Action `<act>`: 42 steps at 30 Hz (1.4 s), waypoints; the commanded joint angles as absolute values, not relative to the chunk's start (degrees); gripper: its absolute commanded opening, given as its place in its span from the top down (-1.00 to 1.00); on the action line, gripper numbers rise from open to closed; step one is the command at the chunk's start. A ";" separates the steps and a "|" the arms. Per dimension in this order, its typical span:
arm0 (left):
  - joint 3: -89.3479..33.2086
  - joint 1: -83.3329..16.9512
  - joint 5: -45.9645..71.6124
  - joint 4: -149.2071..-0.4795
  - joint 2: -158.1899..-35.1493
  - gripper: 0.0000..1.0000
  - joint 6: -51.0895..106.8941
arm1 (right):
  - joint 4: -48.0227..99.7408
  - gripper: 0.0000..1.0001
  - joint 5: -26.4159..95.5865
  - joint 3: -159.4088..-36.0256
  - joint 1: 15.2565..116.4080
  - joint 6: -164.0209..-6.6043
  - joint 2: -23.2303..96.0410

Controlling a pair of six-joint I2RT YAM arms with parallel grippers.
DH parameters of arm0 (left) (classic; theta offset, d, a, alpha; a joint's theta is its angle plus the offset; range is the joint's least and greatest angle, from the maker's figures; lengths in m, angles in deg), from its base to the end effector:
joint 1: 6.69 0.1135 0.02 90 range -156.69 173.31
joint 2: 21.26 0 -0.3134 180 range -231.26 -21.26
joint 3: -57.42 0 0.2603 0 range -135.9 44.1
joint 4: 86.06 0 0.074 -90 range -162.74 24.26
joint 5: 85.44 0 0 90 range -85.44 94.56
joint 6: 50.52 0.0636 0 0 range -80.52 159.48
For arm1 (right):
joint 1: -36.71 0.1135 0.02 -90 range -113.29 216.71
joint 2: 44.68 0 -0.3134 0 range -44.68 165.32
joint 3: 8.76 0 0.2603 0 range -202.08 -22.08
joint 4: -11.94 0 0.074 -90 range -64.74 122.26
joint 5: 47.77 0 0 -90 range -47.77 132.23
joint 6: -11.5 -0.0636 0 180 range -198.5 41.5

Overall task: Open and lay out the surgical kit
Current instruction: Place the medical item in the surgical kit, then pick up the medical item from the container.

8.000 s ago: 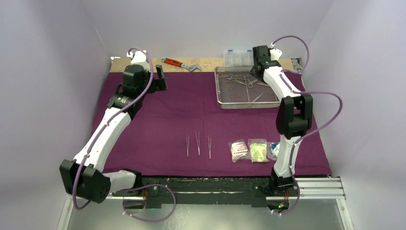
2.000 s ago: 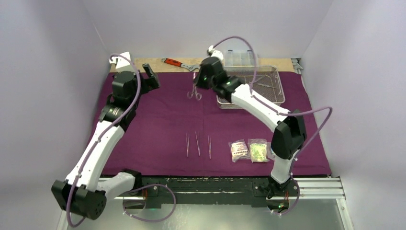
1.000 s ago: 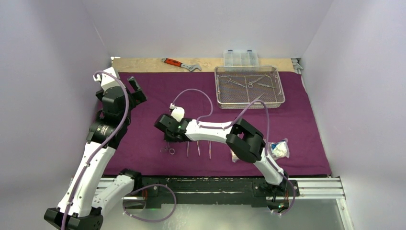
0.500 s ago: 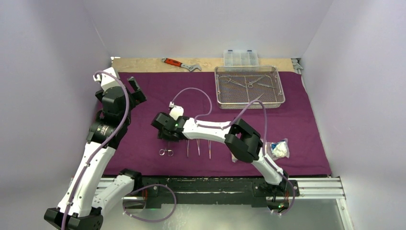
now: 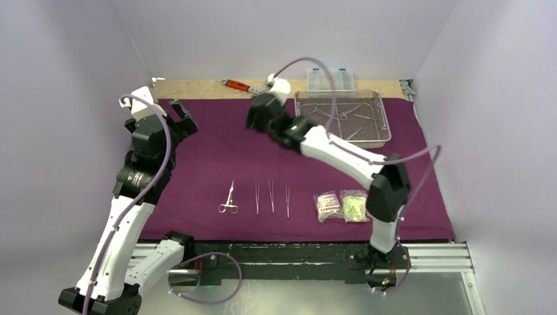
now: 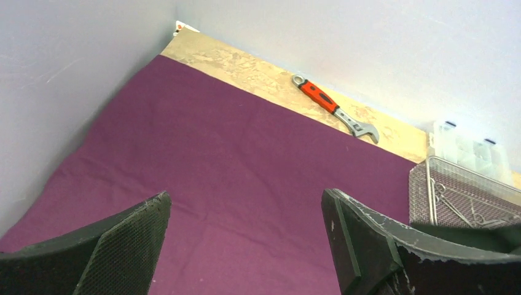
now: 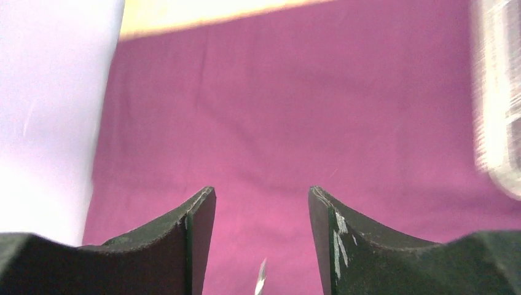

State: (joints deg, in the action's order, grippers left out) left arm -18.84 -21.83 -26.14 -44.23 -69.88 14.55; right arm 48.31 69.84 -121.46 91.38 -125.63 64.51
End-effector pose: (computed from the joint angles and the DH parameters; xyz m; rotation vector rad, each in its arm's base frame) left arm 0.1708 -0.0126 0.4379 -0.5202 1.7056 -0.0154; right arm 0.3088 0.3846 0.3547 0.1425 2.1175 0.5629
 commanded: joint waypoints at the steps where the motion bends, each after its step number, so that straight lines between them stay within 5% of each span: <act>1: -21.88 -21.72 -22.16 -46.91 -72.08 -0.84 14.86 | 41.49 -0.21 70.21 -117.25 80.45 -107.89 58.54; 6: -21.71 -21.72 -19.85 -49.78 -76.86 -0.84 14.85 | 43.83 -0.21 60.34 -119.46 67.95 -102.46 60.11; 18: -23.07 -21.75 -14.40 -65.78 -91.73 -0.80 14.95 | 71.71 0.05 62.63 -133.34 47.54 -117.17 76.98; 42: -30.43 -21.74 -12.02 -70.21 -107.40 -0.79 17.22 | 54.16 0.14 69.96 -148.56 42.47 -107.62 96.89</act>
